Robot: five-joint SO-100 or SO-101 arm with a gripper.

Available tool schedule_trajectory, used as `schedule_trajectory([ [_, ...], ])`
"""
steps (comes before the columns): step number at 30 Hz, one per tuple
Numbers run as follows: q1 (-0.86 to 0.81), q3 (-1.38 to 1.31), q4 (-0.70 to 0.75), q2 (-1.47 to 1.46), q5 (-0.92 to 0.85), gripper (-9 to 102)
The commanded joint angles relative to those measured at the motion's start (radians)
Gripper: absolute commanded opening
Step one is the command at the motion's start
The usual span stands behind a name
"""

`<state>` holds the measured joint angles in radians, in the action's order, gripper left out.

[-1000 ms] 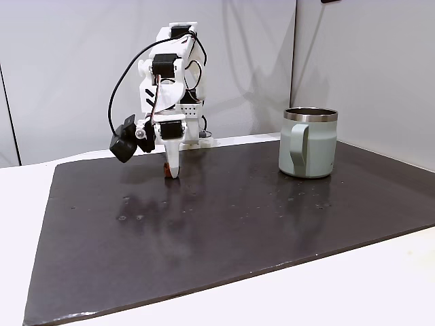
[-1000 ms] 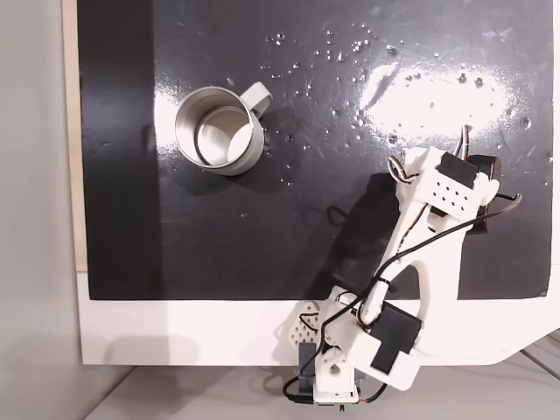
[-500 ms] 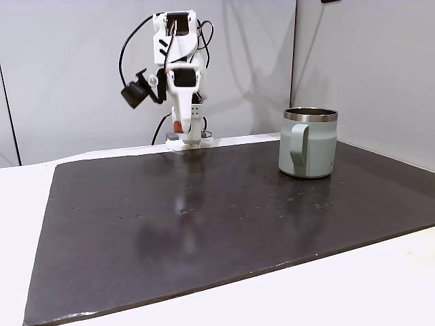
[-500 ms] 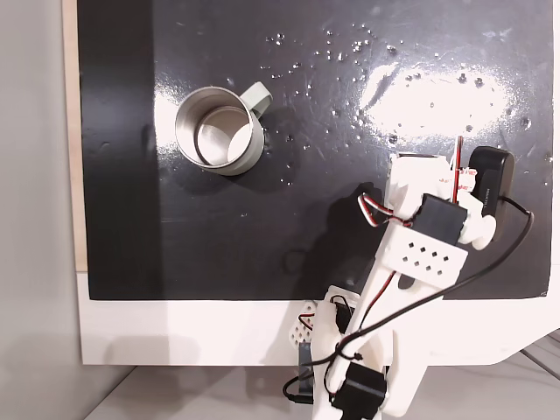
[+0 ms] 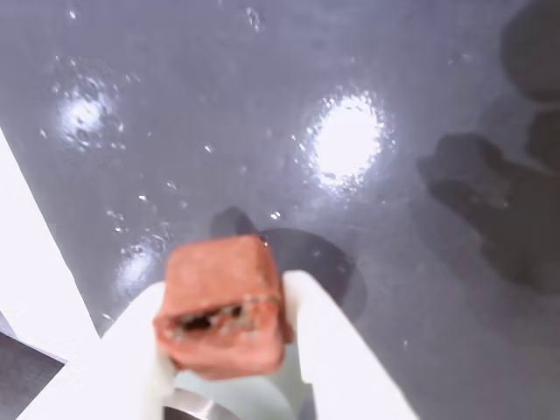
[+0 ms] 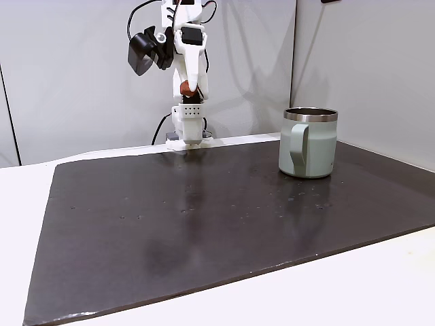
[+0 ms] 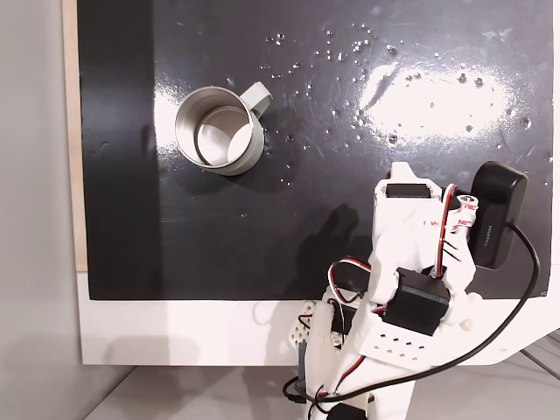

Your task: Grasp a cube and put it in the cup.

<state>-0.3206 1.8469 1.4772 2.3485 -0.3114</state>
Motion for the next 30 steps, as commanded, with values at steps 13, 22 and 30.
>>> schedule_trajectory([
  [13, 0.133, -0.321, 0.058, -0.167, 0.110, 6],
  [22, 0.298, -0.594, 0.172, -0.357, 0.256, 6],
  [30, 0.396, -0.873, 0.247, -0.577, 0.350, 5],
])
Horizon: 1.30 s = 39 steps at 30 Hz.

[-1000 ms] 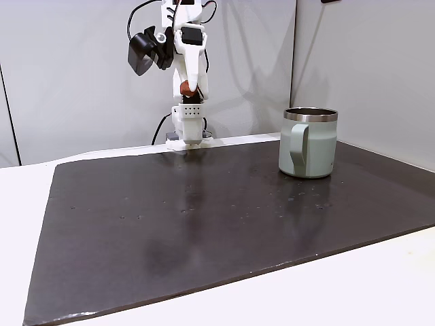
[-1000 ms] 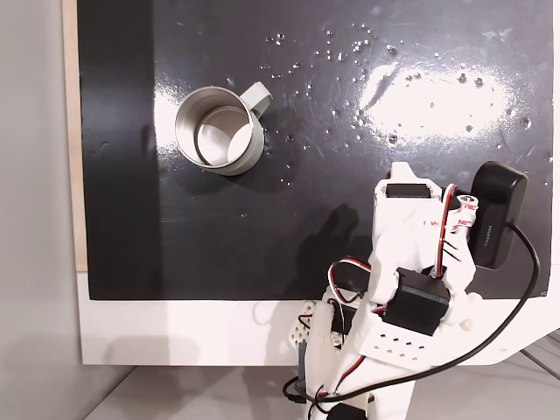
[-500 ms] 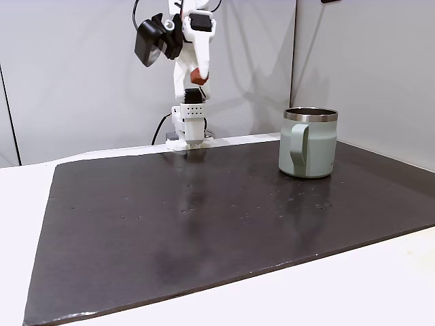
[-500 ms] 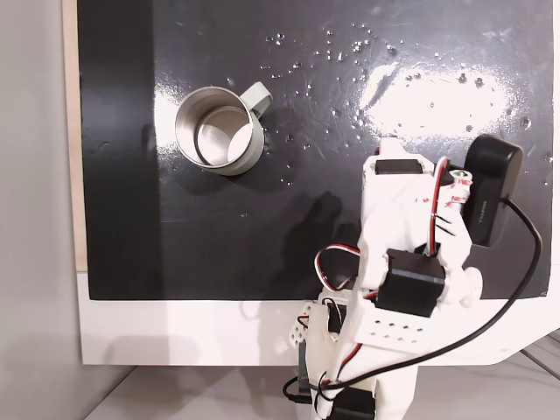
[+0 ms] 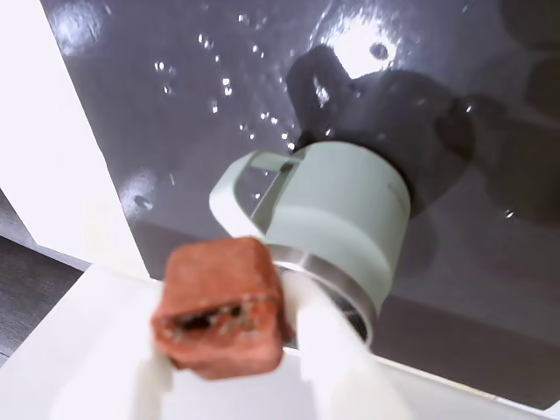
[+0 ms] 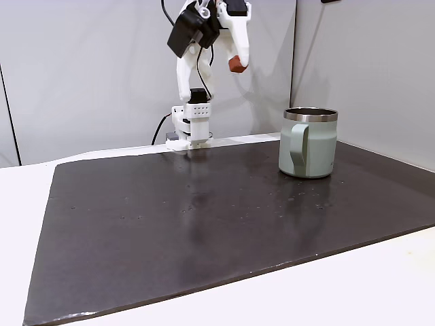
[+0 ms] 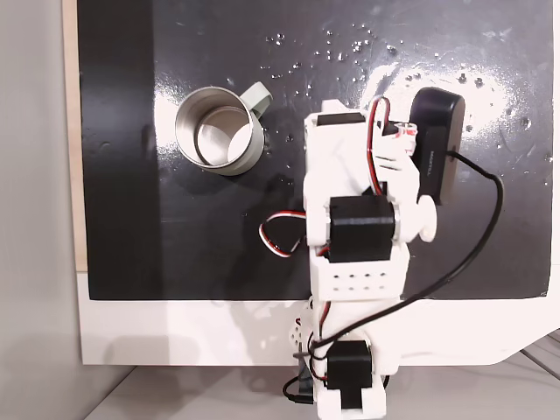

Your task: Grasp a cube and put it in the cup.

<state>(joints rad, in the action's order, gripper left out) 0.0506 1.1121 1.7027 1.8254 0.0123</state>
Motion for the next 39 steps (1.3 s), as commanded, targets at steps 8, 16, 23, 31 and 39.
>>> schedule_trajectory([
  [8, 0.121, -0.405, 0.081, -0.284, 0.091, 5],
  [16, 0.224, -0.492, 0.063, -0.417, 0.100, 5],
  [23, 0.334, -0.528, 0.051, -0.497, 0.081, 5],
  [31, 0.471, -0.531, 0.046, -0.551, 0.037, 5],
  [39, 0.537, -0.471, 0.040, -0.517, 0.018, 5],
])
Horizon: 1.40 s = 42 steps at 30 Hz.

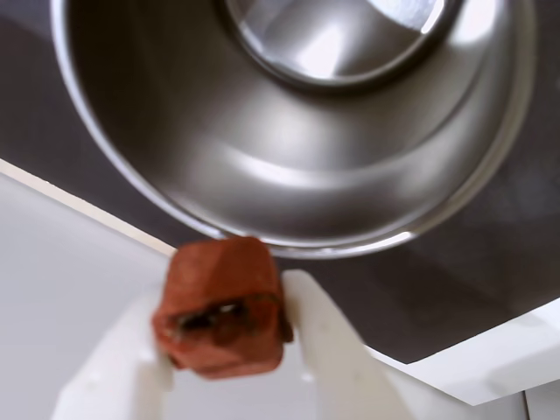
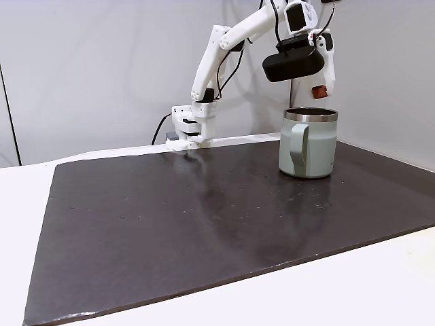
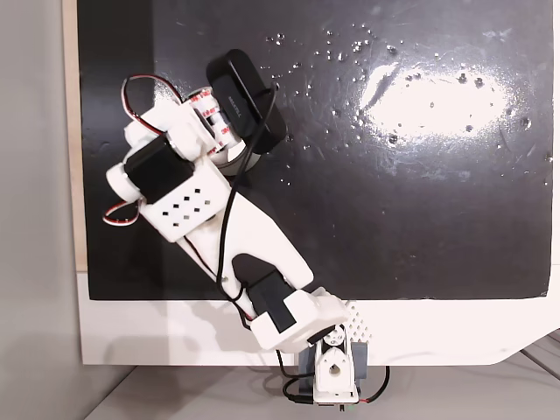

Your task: Grasp a cube and put it in the cup.

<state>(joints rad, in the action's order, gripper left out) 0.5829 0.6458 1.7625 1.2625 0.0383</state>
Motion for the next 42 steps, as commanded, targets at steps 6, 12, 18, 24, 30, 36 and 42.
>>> schedule_trajectory([
  [6, -0.002, 0.043, -0.020, 0.087, -0.008, 5],
  [12, -0.008, 0.066, -0.020, 0.110, -0.009, 9],
  [18, -0.020, 0.066, -0.012, 0.117, 0.011, 28],
  [24, -0.034, 0.074, -0.009, 0.115, 0.020, 29],
  [30, -0.038, 0.075, -0.009, 0.120, 0.011, 28],
  [36, -0.051, 0.075, -0.009, 0.120, -0.006, 28],
  [42, -0.051, 0.089, -0.006, 0.126, -0.009, 28],
])
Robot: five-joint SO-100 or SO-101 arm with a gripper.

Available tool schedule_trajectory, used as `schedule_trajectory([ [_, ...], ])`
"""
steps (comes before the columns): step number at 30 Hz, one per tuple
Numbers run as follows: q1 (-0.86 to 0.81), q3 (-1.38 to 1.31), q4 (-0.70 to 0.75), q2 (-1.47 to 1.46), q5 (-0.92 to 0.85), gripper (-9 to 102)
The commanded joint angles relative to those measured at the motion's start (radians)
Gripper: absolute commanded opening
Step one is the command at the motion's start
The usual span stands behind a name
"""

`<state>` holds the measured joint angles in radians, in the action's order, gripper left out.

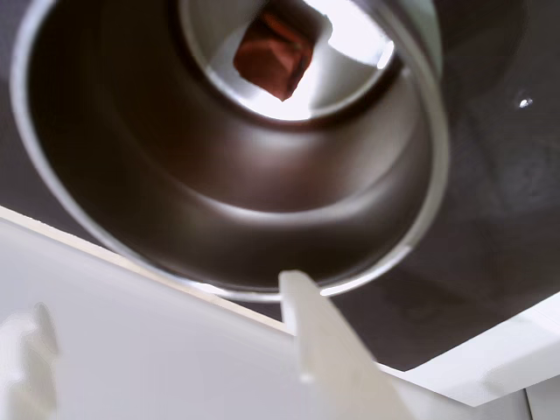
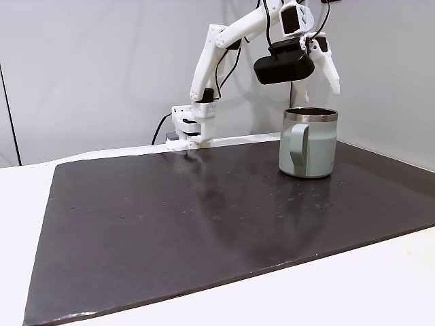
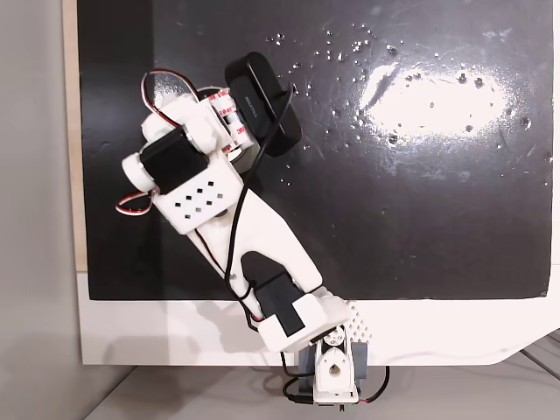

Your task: Grasp a cube and put it in the cup.

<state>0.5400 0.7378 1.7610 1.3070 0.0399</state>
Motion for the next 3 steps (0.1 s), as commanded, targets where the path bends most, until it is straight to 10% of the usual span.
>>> schedule_trajectory([
  [1, -0.009, -0.003, -0.005, 0.081, -0.012, 28],
  [3, -0.014, -0.003, -0.006, 0.081, -0.015, 28],
])
